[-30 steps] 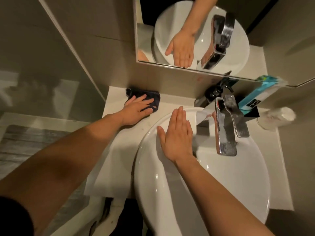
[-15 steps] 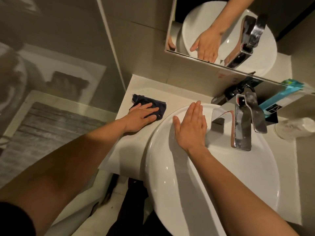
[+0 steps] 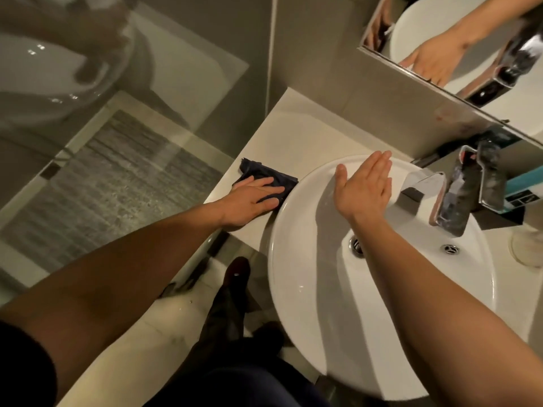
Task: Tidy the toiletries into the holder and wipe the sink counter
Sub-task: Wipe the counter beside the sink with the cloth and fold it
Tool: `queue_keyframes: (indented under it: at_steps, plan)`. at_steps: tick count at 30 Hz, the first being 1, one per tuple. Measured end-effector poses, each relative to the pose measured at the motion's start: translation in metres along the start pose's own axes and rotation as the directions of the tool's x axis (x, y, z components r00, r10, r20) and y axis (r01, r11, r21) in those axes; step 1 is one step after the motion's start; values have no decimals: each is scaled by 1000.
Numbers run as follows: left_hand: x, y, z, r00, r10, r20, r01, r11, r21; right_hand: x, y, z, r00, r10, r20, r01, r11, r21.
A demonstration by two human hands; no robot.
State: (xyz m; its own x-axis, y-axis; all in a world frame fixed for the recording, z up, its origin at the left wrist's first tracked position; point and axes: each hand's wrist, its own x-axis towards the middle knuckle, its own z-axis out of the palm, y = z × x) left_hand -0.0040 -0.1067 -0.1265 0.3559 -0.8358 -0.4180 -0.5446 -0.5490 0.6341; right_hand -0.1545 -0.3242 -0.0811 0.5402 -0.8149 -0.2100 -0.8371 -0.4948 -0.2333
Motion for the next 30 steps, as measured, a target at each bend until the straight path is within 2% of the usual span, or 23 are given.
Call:
queue_keyframes:
  at_steps: [7,14,18,20,22,24,26,28,30]
  plan:
    - [-58,1,32,994,-50,-98,43,997,-70,0,3,0,1000,-26,-16,26,1000,12]
    - [-105,16,64,981,-47,-186,37,998,-57,4,4,-2,1000,-22,4,22,999,34]
    - [-130,25,73,990,-81,-116,77,996,-35,3,3,-2,1000,-27,8,27,999,47]
    - [-139,36,69,988,-120,-99,111,989,-93,4,4,-2,1000,-28,9,28,999,43]
    - [-148,49,55,973,-216,-79,172,912,-373,4,5,-3,999,-30,17,29,999,40]
    - [-156,56,41,947,-315,-56,193,702,-685,4,6,-3,999,-33,21,32,999,40]
    - [-158,59,25,913,-397,-92,182,600,-779,3,6,-3,999,-37,20,36,999,41]
    - [-153,61,8,885,-446,-133,153,548,-822,3,5,-5,999,-32,24,31,999,38]
    - [-141,64,-12,883,-437,-168,100,527,-844,2,4,-6,999,-24,24,24,999,34]
